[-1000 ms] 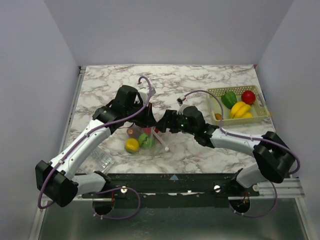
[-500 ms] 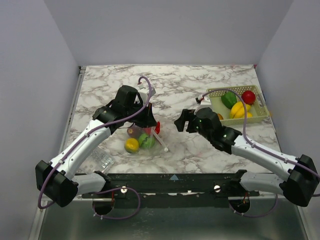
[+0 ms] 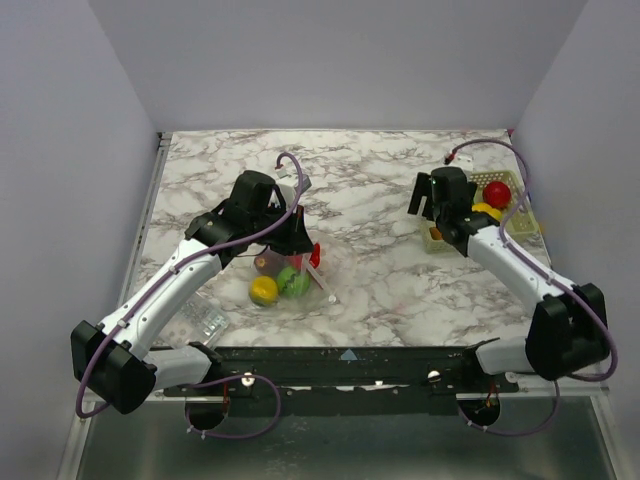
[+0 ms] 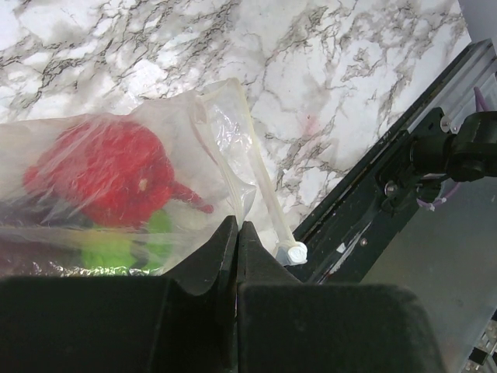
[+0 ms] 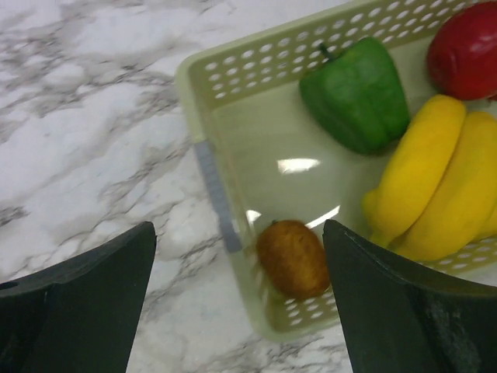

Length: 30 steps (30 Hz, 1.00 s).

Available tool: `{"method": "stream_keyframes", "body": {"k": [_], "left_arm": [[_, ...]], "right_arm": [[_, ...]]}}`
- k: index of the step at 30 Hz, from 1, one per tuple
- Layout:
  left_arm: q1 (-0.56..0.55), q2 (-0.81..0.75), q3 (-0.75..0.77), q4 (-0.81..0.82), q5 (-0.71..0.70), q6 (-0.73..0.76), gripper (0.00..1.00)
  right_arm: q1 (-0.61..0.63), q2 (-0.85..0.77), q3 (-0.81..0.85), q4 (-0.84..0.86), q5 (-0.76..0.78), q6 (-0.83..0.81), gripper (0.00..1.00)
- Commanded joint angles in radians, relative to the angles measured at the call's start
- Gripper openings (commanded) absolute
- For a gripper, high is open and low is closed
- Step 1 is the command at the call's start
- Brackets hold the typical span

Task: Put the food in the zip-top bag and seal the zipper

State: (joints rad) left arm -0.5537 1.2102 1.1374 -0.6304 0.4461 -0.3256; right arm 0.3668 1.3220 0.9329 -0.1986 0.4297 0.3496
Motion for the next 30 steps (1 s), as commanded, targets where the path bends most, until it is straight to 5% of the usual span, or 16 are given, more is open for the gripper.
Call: {"method": "stream_keyframes", "body": {"k": [1,7,13,19,27,30], "left_arm": [[0.003,-0.002,-0.002,0.01,0.019,0.0,0.0],[0.005,0.001,0.001,0.008,0.022,0.002,0.0],[0.005,0.01,0.002,0.01,0.035,-0.002,0.0],[0.008,0.014,0.001,0.012,0.036,-0.001,0.0],[0.009,0.031,0.004,0.008,0.034,0.0,0.0],[0.01,0.038,0.008,0.006,0.036,0.0,0.0]], "right_arm": [[-0.127,0.149,0.103,0.065,0.03,-0.127,0.91],[-0.33,0.312,0.225,0.064,-0.058,-0.171,0.97],[-0.351,0.416,0.282,0.068,-0.18,-0.244,0.99],[-0.355,0.439,0.181,0.268,-0.341,-0.275,1.0],[-0.354,0.517,0.202,0.268,-0.024,-0.321,0.98],[-0.354,0.541,0.21,0.268,-0.031,-0.339,0.99]]}}
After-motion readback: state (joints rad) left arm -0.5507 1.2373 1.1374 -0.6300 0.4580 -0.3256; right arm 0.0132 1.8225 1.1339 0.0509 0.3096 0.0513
